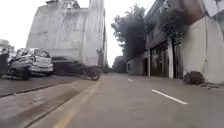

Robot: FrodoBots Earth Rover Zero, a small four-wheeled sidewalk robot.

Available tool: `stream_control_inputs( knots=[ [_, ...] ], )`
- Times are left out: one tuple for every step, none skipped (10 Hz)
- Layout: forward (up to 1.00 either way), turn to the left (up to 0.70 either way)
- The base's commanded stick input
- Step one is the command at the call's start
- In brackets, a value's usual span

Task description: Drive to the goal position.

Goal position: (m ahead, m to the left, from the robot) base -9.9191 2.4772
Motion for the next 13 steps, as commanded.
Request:
stream_control_inputs(
  knots=[
    [0.5,-0.15],
    [0.5,-0.41],
    [0.5,-0.5],
    [0.5,-0.5],
    [0.5,-0.5],
    [0.5,-0.5],
    [0.5,-0.39],
    [0.5,-0.02],
    [0.5,0.0],
    [0.5,0.0],
    [0.5,0.0],
    [0.5,0.0],
    [0.5,0.0]
  ],
)
